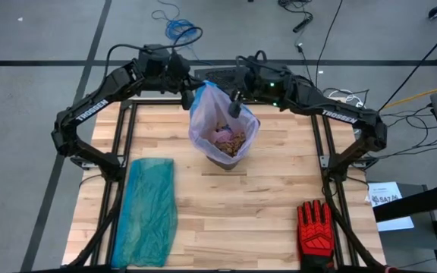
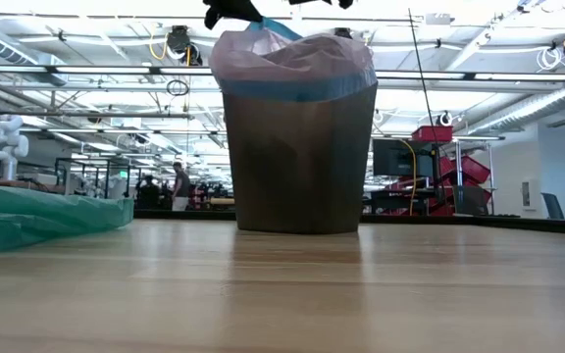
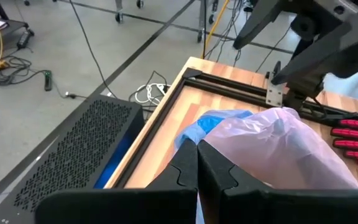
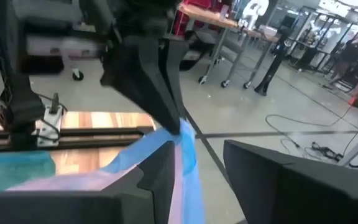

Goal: Place trash/remove bag and relplace
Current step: Close the trash bag

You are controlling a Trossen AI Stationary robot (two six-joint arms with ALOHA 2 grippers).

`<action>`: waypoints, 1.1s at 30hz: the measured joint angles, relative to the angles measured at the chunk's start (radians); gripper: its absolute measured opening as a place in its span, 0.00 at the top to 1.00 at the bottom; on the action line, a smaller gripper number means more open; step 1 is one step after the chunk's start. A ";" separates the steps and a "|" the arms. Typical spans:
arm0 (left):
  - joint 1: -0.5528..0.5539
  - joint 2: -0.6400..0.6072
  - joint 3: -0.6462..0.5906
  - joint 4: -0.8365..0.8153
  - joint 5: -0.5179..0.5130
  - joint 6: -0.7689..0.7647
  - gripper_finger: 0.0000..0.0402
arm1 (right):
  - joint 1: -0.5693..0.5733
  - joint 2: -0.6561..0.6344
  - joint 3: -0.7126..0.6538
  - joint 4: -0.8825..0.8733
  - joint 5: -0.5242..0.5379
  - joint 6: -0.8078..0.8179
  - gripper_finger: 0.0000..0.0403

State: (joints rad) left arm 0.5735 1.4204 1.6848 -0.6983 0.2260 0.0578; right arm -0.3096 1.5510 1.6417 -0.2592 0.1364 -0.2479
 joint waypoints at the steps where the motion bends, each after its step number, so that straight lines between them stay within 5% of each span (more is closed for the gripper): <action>1: 0.000 0.000 0.000 0.000 0.000 0.000 1.00 | 0.000 0.004 0.000 -0.008 0.000 0.000 0.68; 13: -0.005 0.000 0.000 0.001 0.005 -0.001 1.00 | 0.024 0.052 -0.002 -0.037 0.015 0.001 0.69; 17: -0.005 0.000 0.000 0.001 0.005 -0.001 1.00 | -0.001 -0.002 -0.002 -0.256 0.055 0.078 0.69; 24: -0.005 -0.007 0.000 -0.004 0.005 -0.003 1.00 | -0.151 -0.065 -0.002 -0.690 -0.284 0.320 0.69; 29: -0.005 -0.007 0.000 -0.032 0.005 0.001 1.00 | -0.254 -0.065 -0.035 -0.713 -0.458 0.346 0.69; 33: -0.005 -0.007 0.000 -0.048 0.005 0.001 1.00 | -0.287 -0.065 -0.077 -0.685 -0.479 0.345 0.69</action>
State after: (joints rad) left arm 0.5689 1.4136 1.6844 -0.7464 0.2306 0.0586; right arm -0.5967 1.4857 1.5650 -0.9438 -0.3424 0.0972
